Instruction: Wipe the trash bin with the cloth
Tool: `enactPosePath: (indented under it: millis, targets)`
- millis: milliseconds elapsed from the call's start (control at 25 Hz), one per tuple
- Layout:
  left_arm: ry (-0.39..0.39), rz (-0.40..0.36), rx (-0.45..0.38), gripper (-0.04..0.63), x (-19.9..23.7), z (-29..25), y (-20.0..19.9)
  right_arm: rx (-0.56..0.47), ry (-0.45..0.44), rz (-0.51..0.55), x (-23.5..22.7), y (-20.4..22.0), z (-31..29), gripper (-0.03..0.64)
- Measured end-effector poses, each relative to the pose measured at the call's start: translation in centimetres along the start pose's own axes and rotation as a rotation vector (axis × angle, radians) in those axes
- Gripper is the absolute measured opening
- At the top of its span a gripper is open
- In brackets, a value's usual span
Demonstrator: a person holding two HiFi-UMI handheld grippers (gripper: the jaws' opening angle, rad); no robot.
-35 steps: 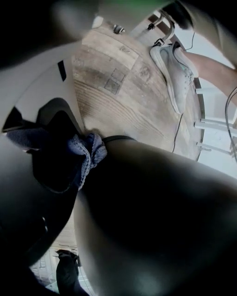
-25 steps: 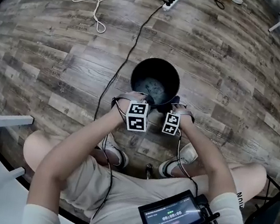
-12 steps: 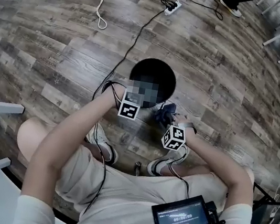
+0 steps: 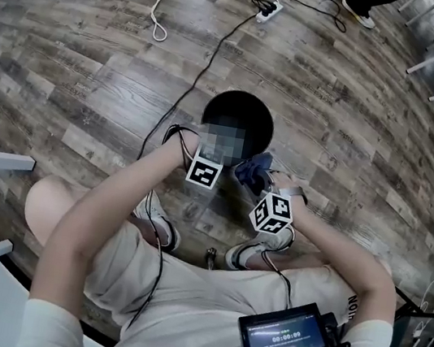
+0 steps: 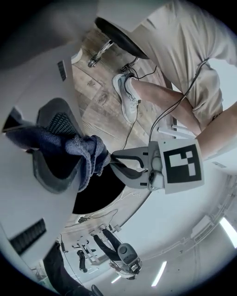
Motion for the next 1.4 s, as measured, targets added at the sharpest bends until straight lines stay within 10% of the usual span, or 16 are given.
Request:
enactPosePath:
  millis: [1400]
  targets:
    - [-0.003, -0.024, -0.064, 0.041, -0.2, -0.1, -2.1, 0.309, -0.071, 0.032, 3.7, 12.0, -18.4, 0.077]
Point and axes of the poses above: the fingertips, and each gripper's own axes: z backward along the fingers, x to its left, y out of its underside, the point moved 1 cm from there along z, backward along the fingers, and after that the axes turned 11 degrees about -z, right-handed, at the moved point
